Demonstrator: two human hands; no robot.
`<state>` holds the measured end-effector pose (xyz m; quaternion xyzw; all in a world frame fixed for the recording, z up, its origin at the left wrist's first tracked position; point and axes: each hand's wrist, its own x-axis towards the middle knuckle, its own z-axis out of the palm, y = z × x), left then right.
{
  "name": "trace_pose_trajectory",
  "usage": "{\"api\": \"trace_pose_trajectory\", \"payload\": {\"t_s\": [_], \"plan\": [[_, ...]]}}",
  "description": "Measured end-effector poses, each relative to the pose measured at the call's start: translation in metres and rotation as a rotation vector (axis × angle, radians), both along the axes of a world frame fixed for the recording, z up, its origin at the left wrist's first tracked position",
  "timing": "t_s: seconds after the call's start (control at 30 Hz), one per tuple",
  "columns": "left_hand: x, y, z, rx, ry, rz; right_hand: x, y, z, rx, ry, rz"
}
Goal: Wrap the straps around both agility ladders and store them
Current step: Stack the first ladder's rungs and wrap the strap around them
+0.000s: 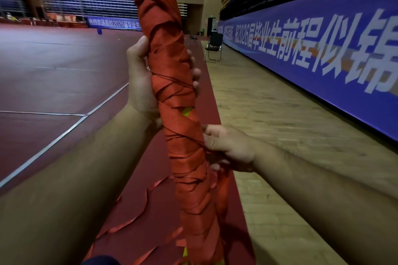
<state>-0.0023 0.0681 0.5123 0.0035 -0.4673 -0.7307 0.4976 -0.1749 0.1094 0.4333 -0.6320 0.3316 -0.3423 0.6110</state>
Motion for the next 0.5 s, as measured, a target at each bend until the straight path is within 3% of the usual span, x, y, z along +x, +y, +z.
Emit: {"api": "trace_pose_trajectory", "payload": {"t_s": [0.13, 0.27, 0.37, 0.43, 0.5], "plan": [[0.0, -0.007, -0.002, 0.052, 0.089, 0.013, 0.0, 0.006, -0.004, 0.154, -0.161, 0.136], [-0.002, -0.025, -0.021, 0.15, 0.064, 0.121, 0.001, 0.007, -0.008, 0.145, -0.153, -0.01], [-0.004, -0.036, -0.045, 0.211, -0.083, 0.143, -0.001, 0.001, -0.027, 0.077, -0.143, -0.16], [-0.007, -0.041, -0.066, 0.316, -0.195, 0.189, -0.003, -0.003, -0.046, 0.053, -0.072, -0.229], [-0.011, -0.047, -0.09, 0.427, -0.258, 0.258, -0.006, -0.006, -0.064, -0.047, 0.16, -0.331]]}}
